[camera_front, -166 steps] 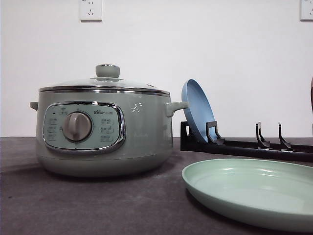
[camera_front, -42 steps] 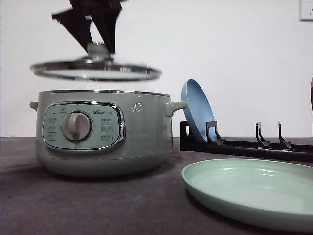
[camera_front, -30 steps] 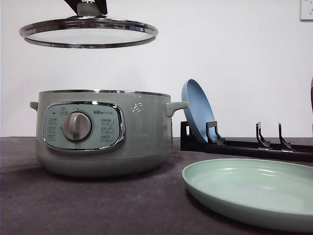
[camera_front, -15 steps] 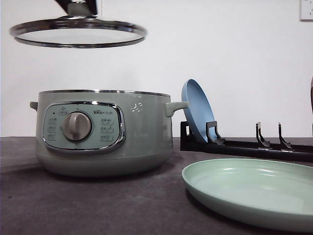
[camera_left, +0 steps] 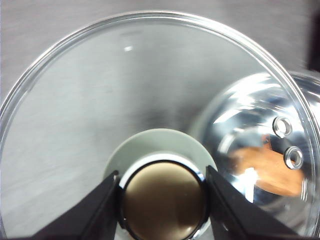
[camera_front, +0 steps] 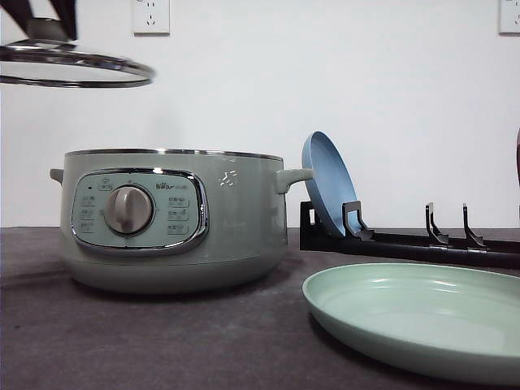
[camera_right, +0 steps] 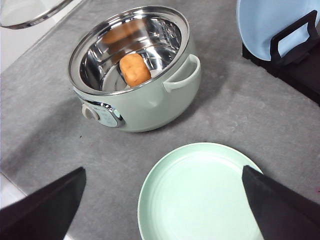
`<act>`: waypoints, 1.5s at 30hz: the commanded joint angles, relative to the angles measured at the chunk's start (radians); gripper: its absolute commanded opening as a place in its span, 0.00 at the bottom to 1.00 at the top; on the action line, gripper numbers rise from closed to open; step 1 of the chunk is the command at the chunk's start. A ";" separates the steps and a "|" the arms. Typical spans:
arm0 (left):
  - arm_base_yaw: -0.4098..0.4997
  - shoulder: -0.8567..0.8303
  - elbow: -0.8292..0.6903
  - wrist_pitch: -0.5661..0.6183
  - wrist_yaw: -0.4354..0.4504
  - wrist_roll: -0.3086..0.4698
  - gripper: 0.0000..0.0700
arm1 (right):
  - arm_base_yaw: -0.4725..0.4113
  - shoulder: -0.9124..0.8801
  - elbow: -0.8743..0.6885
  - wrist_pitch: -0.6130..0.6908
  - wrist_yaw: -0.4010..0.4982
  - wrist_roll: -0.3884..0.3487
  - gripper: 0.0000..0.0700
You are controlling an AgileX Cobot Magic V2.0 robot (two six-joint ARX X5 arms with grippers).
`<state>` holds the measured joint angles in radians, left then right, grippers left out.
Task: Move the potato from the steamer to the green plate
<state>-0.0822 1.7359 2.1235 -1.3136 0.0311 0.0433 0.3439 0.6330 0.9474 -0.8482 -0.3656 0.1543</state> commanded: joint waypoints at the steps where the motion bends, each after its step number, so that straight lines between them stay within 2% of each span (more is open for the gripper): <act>1: 0.018 -0.017 0.044 0.026 0.002 0.009 0.00 | 0.002 0.010 0.017 0.011 0.001 0.004 0.90; 7: 0.084 -0.017 0.044 0.026 0.002 0.008 0.00 | 0.006 0.089 0.019 0.031 -0.015 0.016 0.89; 13: 0.110 -0.017 0.044 0.027 0.002 0.004 0.00 | 0.049 0.281 0.108 0.062 -0.028 0.005 0.89; 23: 0.110 -0.017 0.043 0.028 0.002 0.004 0.00 | 0.175 0.743 0.496 0.047 -0.029 -0.102 0.89; 32: 0.110 -0.017 0.043 0.028 0.002 0.001 0.00 | 0.278 1.150 0.918 -0.085 -0.026 -0.202 0.89; 36: 0.110 -0.017 0.042 0.027 0.002 -0.001 0.00 | 0.317 1.287 1.059 -0.097 -0.019 -0.233 0.89; 40: 0.110 -0.017 0.041 0.027 0.002 -0.001 0.00 | 0.353 1.399 1.161 -0.096 0.045 -0.279 0.89; 45: 0.110 -0.017 0.041 0.027 0.002 -0.001 0.00 | 0.381 1.500 1.211 -0.069 0.115 -0.324 0.89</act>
<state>0.0280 1.7359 2.1235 -1.3136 0.0311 0.0425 0.7145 2.0987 2.1305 -0.9260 -0.2566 -0.1342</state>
